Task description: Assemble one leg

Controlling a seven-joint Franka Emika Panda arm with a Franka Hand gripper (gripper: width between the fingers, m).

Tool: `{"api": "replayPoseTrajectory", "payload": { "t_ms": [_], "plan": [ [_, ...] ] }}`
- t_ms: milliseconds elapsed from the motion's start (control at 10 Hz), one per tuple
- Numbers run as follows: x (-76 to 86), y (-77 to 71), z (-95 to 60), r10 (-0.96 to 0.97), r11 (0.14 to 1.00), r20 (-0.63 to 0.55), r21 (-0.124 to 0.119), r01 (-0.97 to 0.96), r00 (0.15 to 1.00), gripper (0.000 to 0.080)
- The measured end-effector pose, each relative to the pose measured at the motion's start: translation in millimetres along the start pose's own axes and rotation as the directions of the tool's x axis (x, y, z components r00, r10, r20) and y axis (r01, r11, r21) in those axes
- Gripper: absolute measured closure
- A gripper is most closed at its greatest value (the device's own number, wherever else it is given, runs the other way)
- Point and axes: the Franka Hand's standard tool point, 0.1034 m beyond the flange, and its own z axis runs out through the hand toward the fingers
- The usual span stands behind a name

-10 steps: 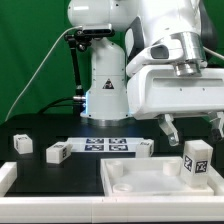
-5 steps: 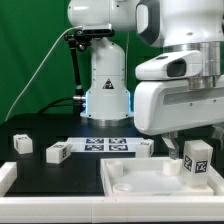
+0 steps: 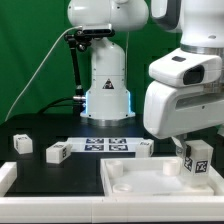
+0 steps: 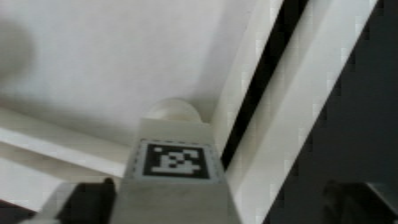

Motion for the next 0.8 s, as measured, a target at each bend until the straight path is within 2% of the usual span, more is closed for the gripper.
{"api": "replayPoseTrajectory", "payload": {
  "t_ms": [100,200,300,800],
  "plan": [
    [0.0,0.0,0.0,0.0,1.0,0.0,0.0,0.0,1.0,0.0373],
    [0.0,0.1,0.0,0.0,1.0,0.0,0.0,0.0,1.0,0.0373],
    [-0.1,0.4,0.0,0.001,1.0,0.0,0.0,-0.001,1.0,0.05],
    [-0.6,1.3,0.3,0.049,0.999,-0.002,0.004,-0.049,0.999,0.0503]
  ]
}}
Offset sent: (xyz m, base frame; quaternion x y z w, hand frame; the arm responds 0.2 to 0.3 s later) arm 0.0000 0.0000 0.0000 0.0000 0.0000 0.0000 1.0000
